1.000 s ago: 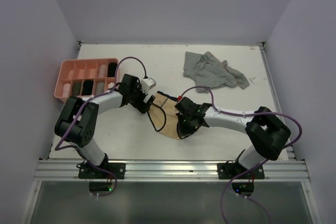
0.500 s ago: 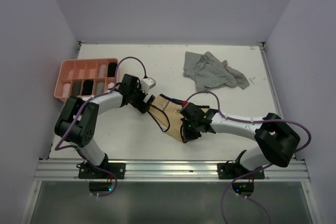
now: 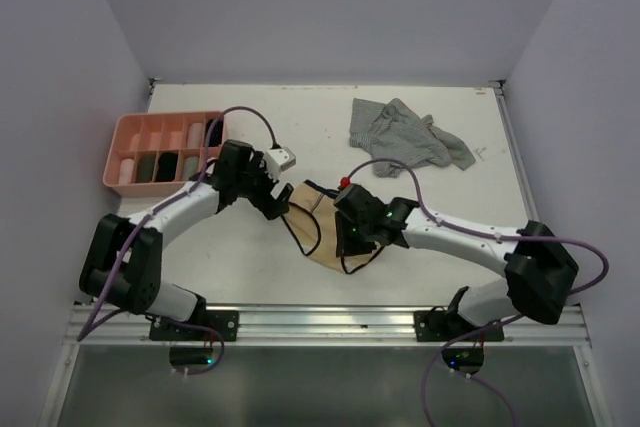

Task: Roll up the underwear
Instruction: Flatten the underwear

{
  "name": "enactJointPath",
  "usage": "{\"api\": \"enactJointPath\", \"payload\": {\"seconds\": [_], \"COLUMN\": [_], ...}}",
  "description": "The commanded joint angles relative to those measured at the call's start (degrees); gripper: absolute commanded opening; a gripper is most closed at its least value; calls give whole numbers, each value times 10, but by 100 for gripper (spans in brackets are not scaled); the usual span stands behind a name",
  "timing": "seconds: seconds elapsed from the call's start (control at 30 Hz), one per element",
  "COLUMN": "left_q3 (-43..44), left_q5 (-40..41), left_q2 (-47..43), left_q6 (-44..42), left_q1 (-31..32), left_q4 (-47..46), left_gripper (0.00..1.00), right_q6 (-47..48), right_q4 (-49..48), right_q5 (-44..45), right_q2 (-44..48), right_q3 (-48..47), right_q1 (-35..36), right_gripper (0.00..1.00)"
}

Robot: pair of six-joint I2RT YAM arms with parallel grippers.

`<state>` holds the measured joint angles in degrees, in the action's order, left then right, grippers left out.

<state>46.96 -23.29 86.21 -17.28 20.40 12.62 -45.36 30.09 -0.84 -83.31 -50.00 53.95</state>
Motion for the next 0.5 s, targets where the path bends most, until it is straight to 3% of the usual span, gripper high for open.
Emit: {"api": "enactJointPath", "payload": {"seconds": [0.0, 0.1, 0.23, 0.33, 0.47], "left_q3": [14, 34, 90, 149, 204], "left_q5": [-60, -70, -94, -111, -147], "left_q2": [-74, -79, -14, 63, 154], "left_q6": [-22, -9, 14, 25, 39], "left_q1": [-1, -14, -17, -17, -17], "left_q4": [11, 0, -12, 1, 9], "left_gripper": [100, 95, 71, 62, 62], "right_q6": [12, 18, 26, 43, 58], "right_q4": [71, 115, 127, 126, 106], "right_q5": [81, 152, 177, 186, 187], "right_q2": [73, 117, 170, 201, 201], "right_q3": [-62, -71, -27, 1, 23], "right_q1": [-3, -18, -106, -168, -214], "right_gripper": [31, 31, 32, 36, 38]}}
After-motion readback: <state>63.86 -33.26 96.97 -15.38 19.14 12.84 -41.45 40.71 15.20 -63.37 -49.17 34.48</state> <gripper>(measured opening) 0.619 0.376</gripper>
